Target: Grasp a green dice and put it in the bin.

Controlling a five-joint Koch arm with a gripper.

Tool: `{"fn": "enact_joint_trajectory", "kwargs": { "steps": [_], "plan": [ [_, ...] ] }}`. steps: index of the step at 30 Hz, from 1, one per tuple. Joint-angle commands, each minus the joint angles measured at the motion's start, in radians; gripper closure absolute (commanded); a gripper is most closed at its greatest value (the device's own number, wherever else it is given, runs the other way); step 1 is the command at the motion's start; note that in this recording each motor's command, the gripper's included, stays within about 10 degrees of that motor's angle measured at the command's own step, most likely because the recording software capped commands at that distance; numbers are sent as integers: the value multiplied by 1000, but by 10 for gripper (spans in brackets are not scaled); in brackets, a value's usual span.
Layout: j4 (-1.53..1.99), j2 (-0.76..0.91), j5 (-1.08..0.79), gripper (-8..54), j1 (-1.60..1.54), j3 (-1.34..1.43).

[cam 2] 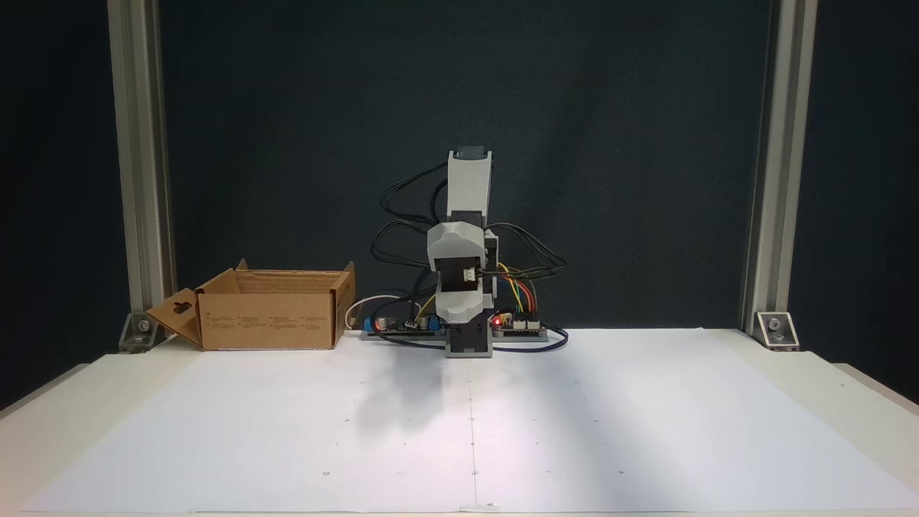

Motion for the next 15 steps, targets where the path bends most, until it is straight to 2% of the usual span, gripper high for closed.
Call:
{"fn": "enact_joint_trajectory", "kwargs": {
  "steps": [1, 15],
  "plan": [
    [-152, 114, -29, -5, -2, -28],
    [-169, 109, -28, -2, -40, 83]
  ]
}}
